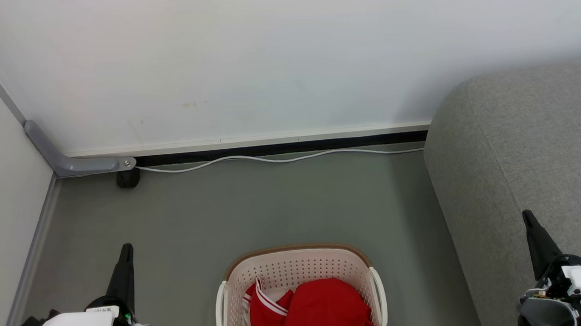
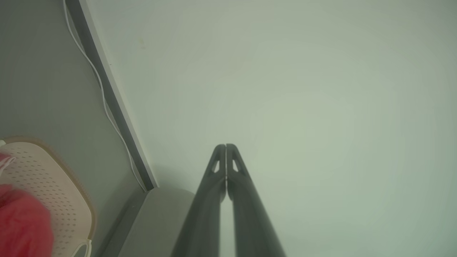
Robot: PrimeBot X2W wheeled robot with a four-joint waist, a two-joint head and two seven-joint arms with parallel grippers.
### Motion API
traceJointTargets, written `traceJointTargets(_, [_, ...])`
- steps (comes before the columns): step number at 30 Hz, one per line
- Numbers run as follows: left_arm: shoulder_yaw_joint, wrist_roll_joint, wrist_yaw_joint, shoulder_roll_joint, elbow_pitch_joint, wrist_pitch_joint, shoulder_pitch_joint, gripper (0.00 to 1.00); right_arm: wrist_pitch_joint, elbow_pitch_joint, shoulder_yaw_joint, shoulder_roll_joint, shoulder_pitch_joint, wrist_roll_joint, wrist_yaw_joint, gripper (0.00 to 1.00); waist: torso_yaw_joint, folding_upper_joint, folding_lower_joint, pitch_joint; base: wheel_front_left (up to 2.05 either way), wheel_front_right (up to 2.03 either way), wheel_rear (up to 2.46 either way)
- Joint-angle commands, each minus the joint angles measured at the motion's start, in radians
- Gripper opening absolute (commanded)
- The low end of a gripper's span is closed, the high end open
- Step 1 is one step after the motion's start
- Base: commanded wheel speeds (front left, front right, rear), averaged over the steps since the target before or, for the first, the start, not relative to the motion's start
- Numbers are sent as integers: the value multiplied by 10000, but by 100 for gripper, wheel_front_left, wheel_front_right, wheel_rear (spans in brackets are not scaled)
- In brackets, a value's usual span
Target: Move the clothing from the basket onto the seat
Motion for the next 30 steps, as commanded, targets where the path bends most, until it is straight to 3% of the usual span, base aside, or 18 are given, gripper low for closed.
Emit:
traceJointTargets(1, [329,-40,-75,137,-299,57,-581,0,75,-311,179,-98,-167,119,16,0,0,0,0,0,0,0,0])
traceJointTargets(30, [329,-40,-75,137,-299,57,-581,0,75,-311,179,-98,-167,119,16,0,0,0,0,0,0,0,0])
